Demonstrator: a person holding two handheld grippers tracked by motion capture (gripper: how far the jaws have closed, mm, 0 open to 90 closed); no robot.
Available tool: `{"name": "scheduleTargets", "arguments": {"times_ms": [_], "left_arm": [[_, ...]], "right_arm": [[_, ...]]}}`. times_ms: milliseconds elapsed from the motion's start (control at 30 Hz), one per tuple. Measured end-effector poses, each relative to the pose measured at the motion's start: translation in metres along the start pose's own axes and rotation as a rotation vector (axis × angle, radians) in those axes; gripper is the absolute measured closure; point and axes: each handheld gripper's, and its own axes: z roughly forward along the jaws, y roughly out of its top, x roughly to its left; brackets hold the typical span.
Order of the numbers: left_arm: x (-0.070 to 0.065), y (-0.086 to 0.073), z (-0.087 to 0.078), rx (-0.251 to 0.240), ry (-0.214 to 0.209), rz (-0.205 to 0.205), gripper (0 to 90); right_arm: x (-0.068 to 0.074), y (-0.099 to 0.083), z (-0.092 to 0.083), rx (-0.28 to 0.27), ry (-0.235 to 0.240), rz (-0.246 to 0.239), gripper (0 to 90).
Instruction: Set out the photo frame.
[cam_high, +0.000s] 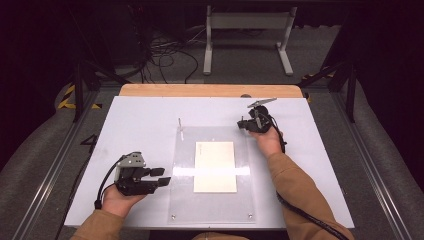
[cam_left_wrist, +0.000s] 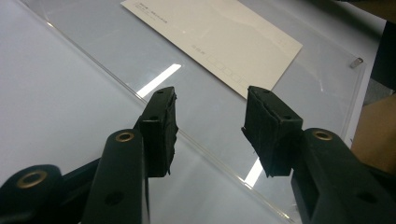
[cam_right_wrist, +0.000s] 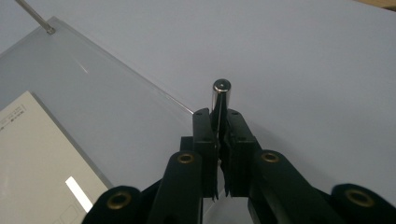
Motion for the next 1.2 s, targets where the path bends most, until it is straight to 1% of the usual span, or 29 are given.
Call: {"name": "scheduleTargets", "arguments": {"times_ms": [67, 100, 133, 267, 333, 367, 400, 433, 467, 500, 567, 600, 633, 667, 700, 733, 767, 867, 900, 933, 1000, 1033, 1067, 1100, 1133, 1167, 1200], "left_arm": [[0.001, 0.001, -0.001, 0.001, 0.008, 0.024, 53.6], [0.0, 0.0, -0.001, -0.001, 0.002, 0.019, 53.6], [0.0, 0.0, -0.001, 0.002, 0.0, 0.022, 53.6], [-0.001, 0.0, -0.002, 0.0, 0.007, 0.005, 53.9], [0.0, 0.0, -0.003, -0.003, 0.008, 0.014, 53.9], [0.0, -0.001, -0.004, -0.005, 0.01, 0.007, 53.9], [0.002, -0.001, -0.005, 0.0, 0.022, 0.023, 53.8], [0.002, -0.003, -0.006, -0.003, 0.017, 0.004, 53.6], [0.003, -0.004, -0.007, 0.004, 0.031, 0.015, 53.4], [0.004, -0.006, -0.008, 0.008, 0.034, 0.007, 53.2], [0.005, -0.008, -0.01, 0.023, 0.044, 0.01, 51.6], [0.006, -0.009, -0.011, 0.032, 0.047, 0.029, 50.6], [0.006, -0.011, -0.012, 0.029, 0.057, 0.042, 50.2], [0.006, -0.011, -0.012, 0.029, 0.057, 0.042, 49.3], [0.004, -0.012, -0.013, 0.03, 0.051, 0.032, 49.3], [0.005, -0.013, -0.014, 0.029, 0.051, 0.046, 48.5], [0.005, -0.014, -0.015, 0.03, 0.057, 0.051, 48.0], [0.005, -0.016, -0.016, 0.03, 0.054, 0.041, 47.2], [0.006, -0.017, -0.016, 0.03, 0.055, 0.048, 47.1], [0.006, -0.018, -0.017, 0.032, 0.055, 0.033, 47.1], [0.007, -0.019, -0.016, 0.037, 0.054, 0.039, 47.1], [0.007, -0.02, -0.016, 0.045, 0.063, 0.051, 47.1], [0.006, -0.02, -0.015, 0.047, 0.051, 0.045, 47.1], [0.006, -0.021, -0.014, 0.051, 0.057, 0.048, 47.0], [0.005, -0.022, -0.013, 0.057, 0.05, 0.046, 47.1], [0.004, -0.022, -0.013, 0.066, 0.054, 0.043, 47.0], [0.004, -0.023, -0.012, 0.074, 0.06, 0.065, 46.8]], "right_arm": [[0.0, 0.001, 0.001, 0.004, -0.003, 0.016, 85.1], [0.0, 0.001, 0.001, 0.004, -0.003, 0.02, 85.1], [-0.001, 0.001, 0.001, 0.003, 0.001, 0.029, 84.9], [-0.003, 0.001, 0.002, 0.002, 0.007, 0.064, 84.7], [-0.003, 0.001, 0.002, 0.001, 0.011, 0.075, 84.7], [-0.004, 0.001, 0.002, -0.004, 0.015, 0.077, 84.6], [-0.005, 0.001, 0.003, -0.006, 0.017, 0.084, 84.6], [-0.005, 0.001, 0.003, -0.006, 0.016, 0.088, 84.6], [-0.005, 0.001, 0.003, -0.005, 0.014, 0.093, 84.6], [-0.005, 0.002, 0.003, -0.003, 0.013, 0.102, 84.6], [-0.005, 0.002, 0.003, 0.0, 0.011, 0.117, 84.5], [-0.005, 0.002, 0.004, 0.0, 0.011, 0.123, 84.5], [-0.005, 0.003, 0.004, 0.001, 0.009, 0.124, 84.5], [-0.005, 0.003, 0.004, 0.001, 0.009, 0.124, 84.5], [-0.005, 0.003, 0.004, 0.005, 0.008, 0.127, 84.5], [-0.005, 0.004, 0.004, 0.008, 0.007, 0.132, 84.5], [-0.005, 0.004, 0.004, 0.01, 0.007, 0.14, 84.4], [-0.006, 0.005, 0.005, 0.017, 0.012, 0.157, 83.9], [-0.007, 0.005, 0.005, 0.015, 0.02, 0.163, 83.7], [-0.007, 0.004, 0.005, 0.011, 0.025, 0.172, 83.6], [-0.007, 0.004, 0.005, 0.012, 0.025, 0.176, 83.5], [-0.008, 0.005, 0.005, 0.015, 0.026, 0.178, 83.5], [-0.008, 0.005, 0.005, 0.014, 0.028, 0.18, 83.5], [-0.008, 0.005, 0.005, 0.014, 0.03, 0.183, 83.3], [-0.009, 0.005, 0.005, 0.015, 0.034, 0.188, 83.3], [-0.009, 0.005, 0.006, 0.014, 0.037, 0.193, 83.2], [-0.009, 0.005, 0.006, 0.018, 0.036, 0.203, 83.2]]}}
